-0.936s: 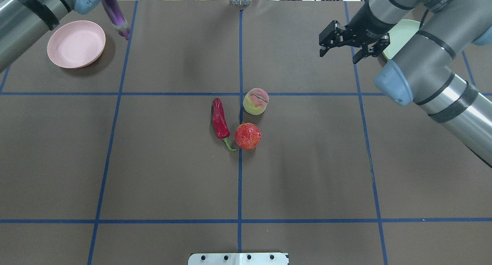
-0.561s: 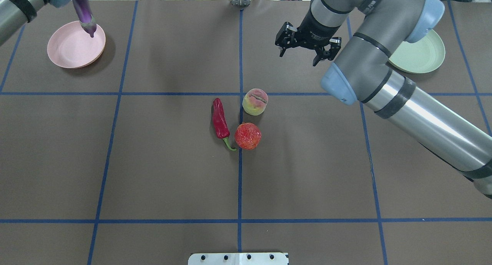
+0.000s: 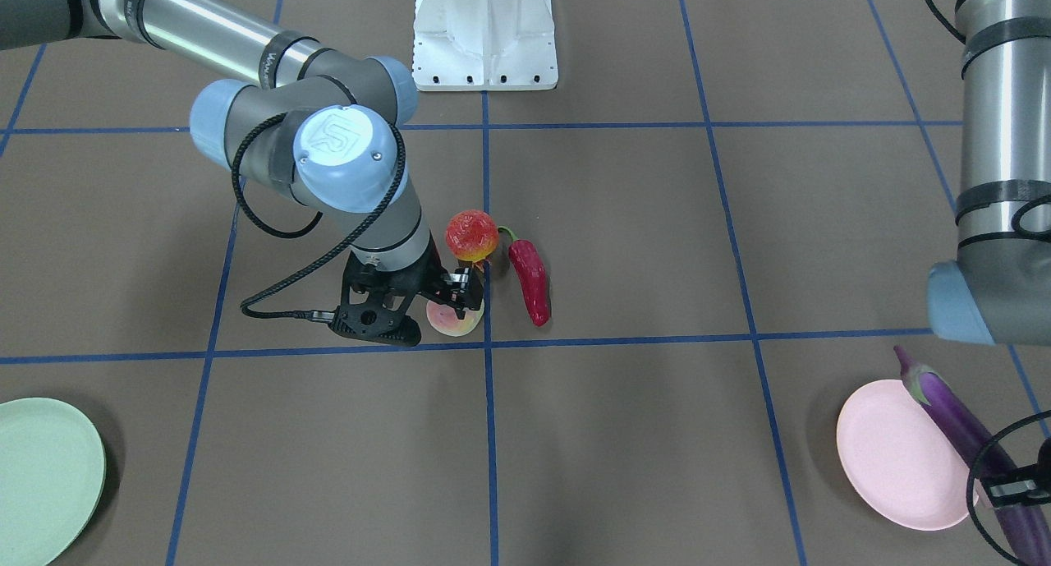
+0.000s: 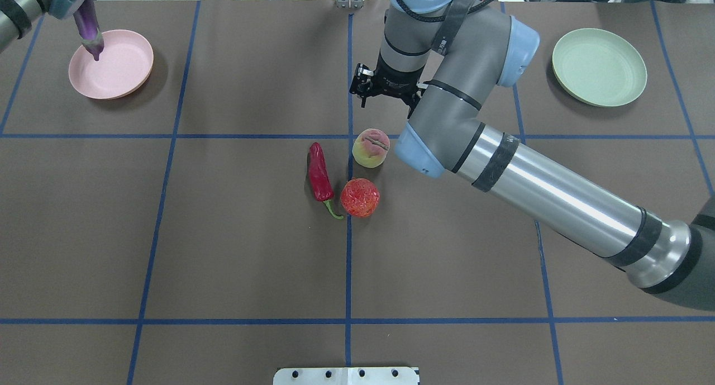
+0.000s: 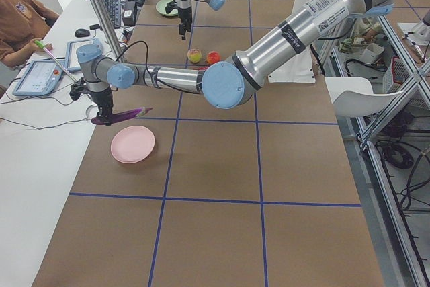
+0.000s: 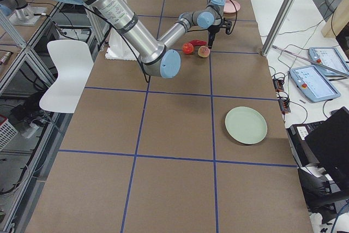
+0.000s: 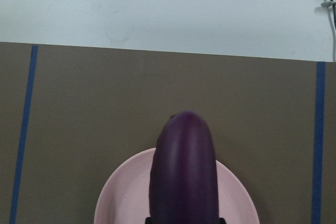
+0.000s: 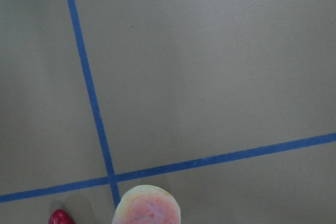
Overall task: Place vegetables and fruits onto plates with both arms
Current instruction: 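Lower the right gripper onto the yellow-pink peach and grasp it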
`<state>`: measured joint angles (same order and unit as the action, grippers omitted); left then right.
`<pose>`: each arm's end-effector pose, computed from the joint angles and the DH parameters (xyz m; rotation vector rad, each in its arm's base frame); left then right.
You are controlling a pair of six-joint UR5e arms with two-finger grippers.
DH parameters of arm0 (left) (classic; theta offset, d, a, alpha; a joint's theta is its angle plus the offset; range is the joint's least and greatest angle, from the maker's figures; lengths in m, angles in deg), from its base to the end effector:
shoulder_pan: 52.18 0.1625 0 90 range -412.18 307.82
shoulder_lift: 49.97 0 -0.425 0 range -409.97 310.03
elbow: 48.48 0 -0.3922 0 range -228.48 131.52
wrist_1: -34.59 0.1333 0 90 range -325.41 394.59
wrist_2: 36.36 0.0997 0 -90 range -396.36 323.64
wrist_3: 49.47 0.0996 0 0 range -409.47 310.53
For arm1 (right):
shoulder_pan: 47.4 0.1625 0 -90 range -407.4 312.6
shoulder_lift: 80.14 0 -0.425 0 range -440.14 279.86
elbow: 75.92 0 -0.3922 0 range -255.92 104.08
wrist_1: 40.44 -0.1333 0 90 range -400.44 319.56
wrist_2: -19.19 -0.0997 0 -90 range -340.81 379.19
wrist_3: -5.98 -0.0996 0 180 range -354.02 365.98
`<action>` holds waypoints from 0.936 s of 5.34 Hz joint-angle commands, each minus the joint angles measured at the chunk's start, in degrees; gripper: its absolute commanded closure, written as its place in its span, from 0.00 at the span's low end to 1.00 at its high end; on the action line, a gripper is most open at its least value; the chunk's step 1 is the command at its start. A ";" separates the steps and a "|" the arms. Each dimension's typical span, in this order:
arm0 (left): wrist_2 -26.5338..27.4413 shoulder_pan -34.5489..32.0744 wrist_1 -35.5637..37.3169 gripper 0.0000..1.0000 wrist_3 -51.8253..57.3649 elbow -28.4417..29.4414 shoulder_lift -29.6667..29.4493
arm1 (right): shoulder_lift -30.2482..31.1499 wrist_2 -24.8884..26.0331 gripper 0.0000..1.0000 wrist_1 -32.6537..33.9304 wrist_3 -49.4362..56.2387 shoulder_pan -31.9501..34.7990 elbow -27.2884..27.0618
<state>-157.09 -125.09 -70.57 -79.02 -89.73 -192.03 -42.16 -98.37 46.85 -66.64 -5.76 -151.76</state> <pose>0.1706 -0.8352 0.4508 0.0784 0.6129 -0.1241 -0.5233 -0.5820 0.1856 -0.0590 -0.8318 0.2284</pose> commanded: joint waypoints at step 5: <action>1.20 -0.57 -1.10 1.00 0.28 0.82 0.21 | -0.36 4.71 0.00 -2.47 -0.69 -4.81 5.00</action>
<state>-155.89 -125.64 -71.67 -78.74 -88.91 -191.82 -42.54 -93.75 44.47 -67.49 -10.47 -147.15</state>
